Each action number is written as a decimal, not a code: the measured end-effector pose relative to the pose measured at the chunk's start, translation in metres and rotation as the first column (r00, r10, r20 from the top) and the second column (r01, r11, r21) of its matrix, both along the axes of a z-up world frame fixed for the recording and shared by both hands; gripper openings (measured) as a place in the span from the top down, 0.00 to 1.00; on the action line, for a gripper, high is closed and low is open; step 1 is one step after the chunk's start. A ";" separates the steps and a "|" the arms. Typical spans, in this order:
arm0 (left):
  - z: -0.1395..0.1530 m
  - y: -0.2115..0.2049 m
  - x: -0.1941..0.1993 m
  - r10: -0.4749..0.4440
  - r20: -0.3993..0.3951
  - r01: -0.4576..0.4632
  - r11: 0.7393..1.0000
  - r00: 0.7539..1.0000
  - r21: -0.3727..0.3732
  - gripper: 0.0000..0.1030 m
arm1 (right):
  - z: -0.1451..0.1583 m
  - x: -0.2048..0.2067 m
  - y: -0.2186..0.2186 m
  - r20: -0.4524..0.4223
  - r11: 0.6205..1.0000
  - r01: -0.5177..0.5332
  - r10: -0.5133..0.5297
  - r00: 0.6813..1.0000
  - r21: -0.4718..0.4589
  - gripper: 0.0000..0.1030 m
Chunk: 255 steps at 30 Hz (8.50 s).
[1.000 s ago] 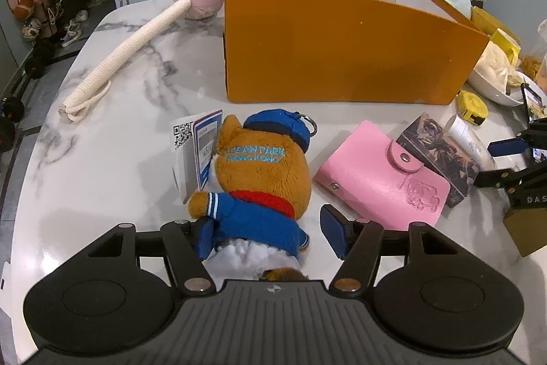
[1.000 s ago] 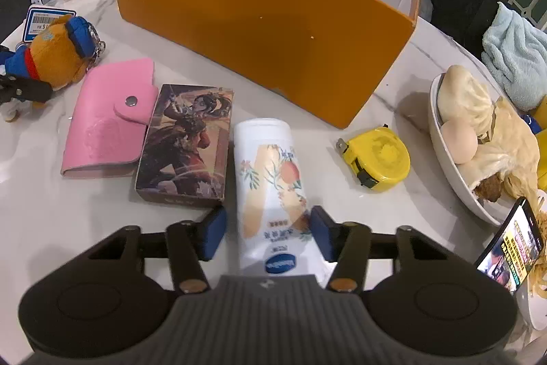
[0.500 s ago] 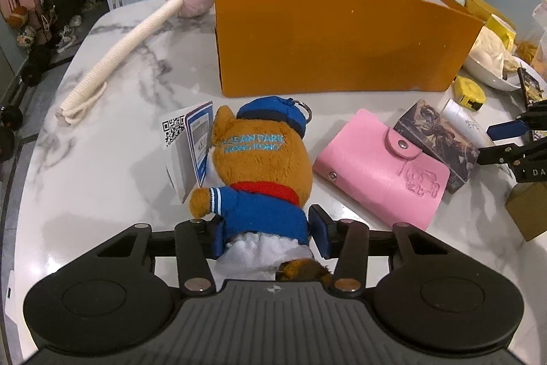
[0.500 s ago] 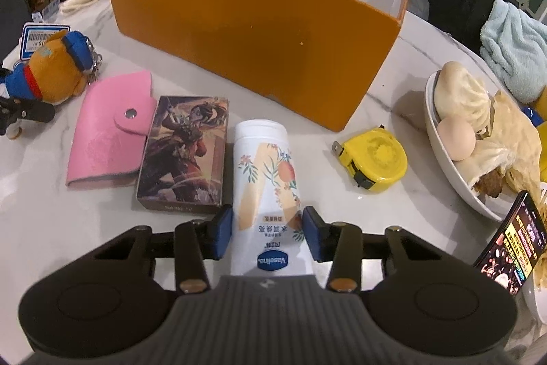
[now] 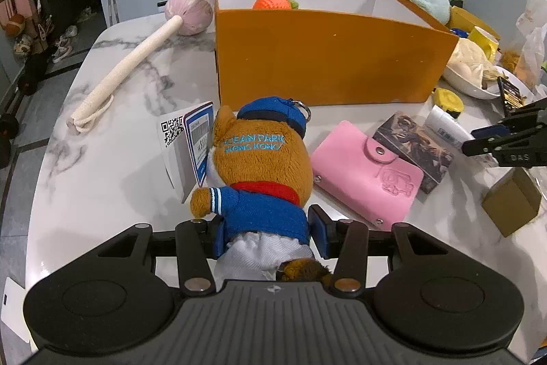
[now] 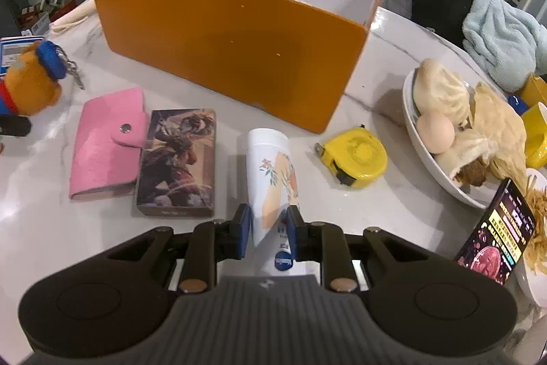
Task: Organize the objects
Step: 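Lift the bear with the left gripper while the right gripper lifts the white bottle, then carry the bear and the white bottle over the orange box with both grippers, then open the left gripper to drop the bear while the right gripper releases the bottle into the box, then withdraw both grippers from the box toward the items on the table, then grasp the pink wallet with the left gripper while the right gripper grasps the brown cardboard box, then drop the pink wallet into the orange box with the left gripper while the right carries the brown box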
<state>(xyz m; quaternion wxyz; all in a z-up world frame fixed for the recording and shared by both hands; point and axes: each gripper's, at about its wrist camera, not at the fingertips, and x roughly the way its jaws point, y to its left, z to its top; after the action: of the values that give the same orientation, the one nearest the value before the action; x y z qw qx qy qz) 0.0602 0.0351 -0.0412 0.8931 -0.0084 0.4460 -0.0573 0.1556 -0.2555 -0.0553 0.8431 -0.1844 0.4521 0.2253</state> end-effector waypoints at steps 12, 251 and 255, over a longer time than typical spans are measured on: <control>0.007 -0.002 -0.006 -0.007 0.011 0.007 1.000 1.000 -0.006 0.47 | 0.002 0.007 -0.002 0.003 0.998 0.045 -0.046 0.999 0.039 0.79; -0.034 -0.055 0.049 -0.145 0.021 0.145 0.989 0.989 0.007 0.11 | 0.001 -0.035 -0.025 -0.255 0.996 -0.065 0.049 0.966 -0.054 0.53; -0.030 -0.053 0.042 -0.152 0.029 0.152 0.988 0.988 -0.008 0.11 | 0.005 -0.036 -0.024 -0.245 0.997 -0.063 0.050 0.968 -0.045 0.53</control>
<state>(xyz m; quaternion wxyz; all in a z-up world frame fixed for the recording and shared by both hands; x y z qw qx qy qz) 0.1019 -0.0177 -0.0715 0.8924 0.0219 0.4323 -0.1277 0.1198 -0.2796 -0.0504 0.7693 -0.1905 0.5524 0.2582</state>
